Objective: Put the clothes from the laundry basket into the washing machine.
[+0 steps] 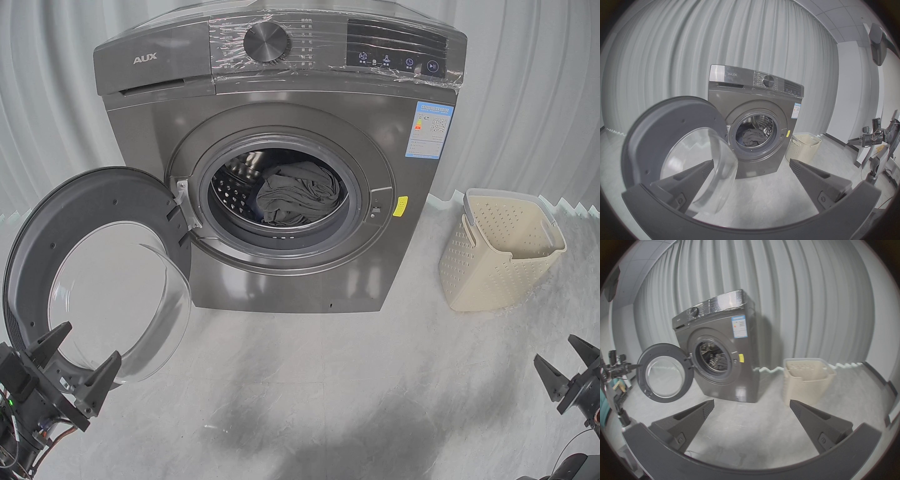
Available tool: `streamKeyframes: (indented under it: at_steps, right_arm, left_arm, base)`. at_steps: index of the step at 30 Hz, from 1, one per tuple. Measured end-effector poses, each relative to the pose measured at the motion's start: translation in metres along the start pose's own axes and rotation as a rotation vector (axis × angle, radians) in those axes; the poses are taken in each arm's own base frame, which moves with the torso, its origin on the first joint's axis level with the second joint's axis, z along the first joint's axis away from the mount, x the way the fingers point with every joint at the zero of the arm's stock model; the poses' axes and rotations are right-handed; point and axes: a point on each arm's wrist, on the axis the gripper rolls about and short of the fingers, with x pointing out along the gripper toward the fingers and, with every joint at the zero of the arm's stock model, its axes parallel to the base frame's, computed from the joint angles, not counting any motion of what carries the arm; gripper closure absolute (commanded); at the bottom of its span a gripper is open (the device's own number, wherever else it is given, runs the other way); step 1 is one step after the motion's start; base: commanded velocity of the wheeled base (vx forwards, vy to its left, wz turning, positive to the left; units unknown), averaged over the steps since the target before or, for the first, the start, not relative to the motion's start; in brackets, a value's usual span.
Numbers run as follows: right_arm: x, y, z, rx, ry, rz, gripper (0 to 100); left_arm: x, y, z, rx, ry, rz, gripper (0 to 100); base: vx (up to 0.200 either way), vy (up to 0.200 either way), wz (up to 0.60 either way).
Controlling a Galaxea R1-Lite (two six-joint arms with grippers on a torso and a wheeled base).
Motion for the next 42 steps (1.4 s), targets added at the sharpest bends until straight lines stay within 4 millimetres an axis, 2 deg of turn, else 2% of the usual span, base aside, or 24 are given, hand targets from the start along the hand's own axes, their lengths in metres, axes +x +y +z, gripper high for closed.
streamKeyframes:
  at_steps: [10,19,25,36,42]
  right_arm:
    - [-0.05,-0.01,-0.029,-0.008,-0.043,-0.151,0]
    - [-0.069,-0.011,-0.048,-0.001,-0.085,-0.189,0]
    - [-0.072,-0.01,-0.051,-0.007,-0.105,-0.177,0]
    - [-0.076,-0.008,-0.052,-0.044,-0.145,-0.286,0]
    - [-0.077,-0.004,-0.059,-0.052,-0.12,-0.134,0]
  left_arm:
    - [-0.052,0.013,-0.018,-0.009,0.018,0.148,0]
    - [-0.086,0.01,-0.043,-0.021,0.008,0.201,0]
    - [-0.098,0.006,-0.058,-0.02,0.022,0.262,0]
    - [-0.104,0.005,-0.059,-0.007,-0.049,0.329,0]
    - [-0.104,0.005,-0.063,0.023,-0.017,0.328,0]
  base:
    - [0.0,0.0,0.0]
    - [0.0,0.0,0.0]
    - [0.0,0.0,0.0]
    - [0.0,0.0,0.0]
    - [0.0,0.0,0.0]
